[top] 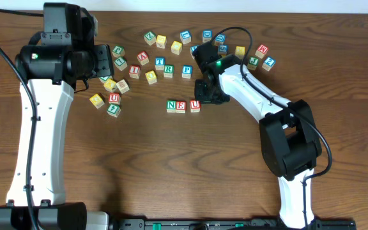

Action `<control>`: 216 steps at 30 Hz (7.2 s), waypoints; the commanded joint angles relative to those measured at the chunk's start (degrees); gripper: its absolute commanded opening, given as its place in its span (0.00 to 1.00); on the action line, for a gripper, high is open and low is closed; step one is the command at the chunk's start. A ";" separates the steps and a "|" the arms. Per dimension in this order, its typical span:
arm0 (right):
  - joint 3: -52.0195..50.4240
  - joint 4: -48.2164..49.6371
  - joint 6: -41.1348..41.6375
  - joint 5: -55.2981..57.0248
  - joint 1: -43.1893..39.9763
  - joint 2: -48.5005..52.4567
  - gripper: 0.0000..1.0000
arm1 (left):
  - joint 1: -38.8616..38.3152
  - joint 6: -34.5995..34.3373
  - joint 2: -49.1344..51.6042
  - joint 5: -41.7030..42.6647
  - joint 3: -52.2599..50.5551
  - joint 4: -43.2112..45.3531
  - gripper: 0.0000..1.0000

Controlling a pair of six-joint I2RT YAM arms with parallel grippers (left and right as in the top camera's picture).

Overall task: Spell out NEURIPS
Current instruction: 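Lower the red U block beside the E and open the right gripper, then raise the right gripper and move it toward the far blocks, then lower the right gripper onto the green R block and close, then carry the green R block to the right of the U block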

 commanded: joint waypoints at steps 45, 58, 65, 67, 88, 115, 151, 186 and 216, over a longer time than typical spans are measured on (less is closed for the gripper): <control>-1.68 1.16 1.55 -3.21 2.49 0.31 0.29 | -0.04 -0.28 -0.20 -0.50 0.28 -0.22 0.56; -1.27 0.81 0.46 -3.13 2.34 -0.04 0.29 | -0.04 -0.28 -0.17 -0.50 0.28 -0.22 0.56; 5.75 -3.89 -4.24 -2.73 -0.24 -2.38 0.37 | -0.04 -0.28 -0.20 -0.50 0.28 -0.22 0.56; 8.85 -5.40 -5.90 -2.71 -1.03 -2.58 0.39 | -0.04 -0.28 -0.20 -0.50 0.28 -0.22 0.56; 16.22 -0.94 -7.63 -2.54 -2.34 -2.58 0.42 | -0.04 -0.28 -0.20 -0.50 0.28 -0.22 0.56; 16.24 17.22 -14.64 8.68 4.48 -2.45 0.44 | -0.04 -0.28 -0.20 -0.50 0.28 -0.22 0.56; 17.42 31.69 -9.25 6.38 7.69 16.13 0.40 | -0.04 -0.28 -0.20 -0.50 0.28 -0.22 0.56; 17.42 29.18 -5.92 9.05 7.69 18.56 0.32 | -0.04 -0.28 -0.17 -0.50 0.28 -0.22 0.56; 17.42 16.41 -5.99 6.82 7.08 4.94 0.23 | -0.04 -0.28 -0.20 -0.50 0.28 -0.22 0.56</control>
